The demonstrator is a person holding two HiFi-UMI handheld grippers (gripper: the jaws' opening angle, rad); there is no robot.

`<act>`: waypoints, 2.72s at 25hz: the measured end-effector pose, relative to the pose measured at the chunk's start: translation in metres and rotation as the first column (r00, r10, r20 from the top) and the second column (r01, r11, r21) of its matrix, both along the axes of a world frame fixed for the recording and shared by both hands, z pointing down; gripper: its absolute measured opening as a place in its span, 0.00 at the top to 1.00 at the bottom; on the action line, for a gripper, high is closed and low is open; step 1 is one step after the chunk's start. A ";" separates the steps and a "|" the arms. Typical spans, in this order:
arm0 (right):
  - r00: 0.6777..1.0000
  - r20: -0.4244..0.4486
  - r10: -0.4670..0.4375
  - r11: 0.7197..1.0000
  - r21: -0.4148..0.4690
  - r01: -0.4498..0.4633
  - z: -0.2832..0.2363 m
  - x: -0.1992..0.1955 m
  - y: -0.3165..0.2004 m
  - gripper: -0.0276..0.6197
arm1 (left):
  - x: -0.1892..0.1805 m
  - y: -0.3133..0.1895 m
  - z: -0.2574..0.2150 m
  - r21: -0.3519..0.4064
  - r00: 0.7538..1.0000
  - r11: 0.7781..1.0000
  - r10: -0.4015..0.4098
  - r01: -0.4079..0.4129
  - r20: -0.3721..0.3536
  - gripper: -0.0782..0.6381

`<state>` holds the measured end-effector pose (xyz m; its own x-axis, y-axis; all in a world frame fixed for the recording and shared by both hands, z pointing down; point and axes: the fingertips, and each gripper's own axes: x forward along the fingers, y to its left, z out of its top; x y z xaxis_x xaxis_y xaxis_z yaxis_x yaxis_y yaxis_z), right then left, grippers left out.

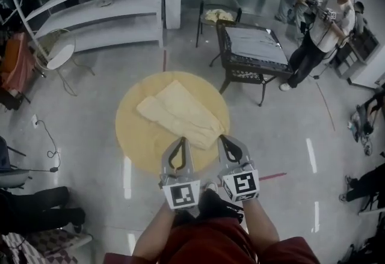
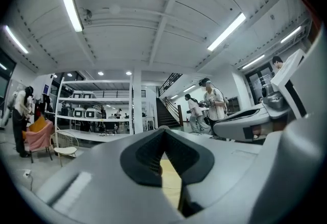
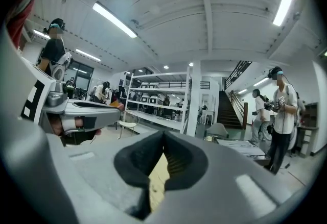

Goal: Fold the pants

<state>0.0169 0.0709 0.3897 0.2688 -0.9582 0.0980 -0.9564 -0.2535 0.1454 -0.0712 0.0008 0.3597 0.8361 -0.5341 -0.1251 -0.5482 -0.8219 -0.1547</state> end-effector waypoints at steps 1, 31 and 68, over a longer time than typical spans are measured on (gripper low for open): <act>1.000 0.001 -0.010 1.000 0.006 0.010 -0.001 0.003 0.001 0.95 | 0.000 0.001 0.000 -0.005 1.000 1.000 -0.017 0.017 -0.002 0.88; 0.858 0.052 -0.511 0.860 0.048 0.509 0.001 0.152 0.008 0.95 | 0.088 0.059 0.000 -0.031 0.812 0.811 -0.583 0.584 0.034 0.88; 0.619 0.010 -0.785 0.619 0.031 0.785 -0.004 0.126 -0.092 0.95 | 0.088 -0.009 0.021 -0.071 0.626 0.623 -0.779 0.779 0.031 0.88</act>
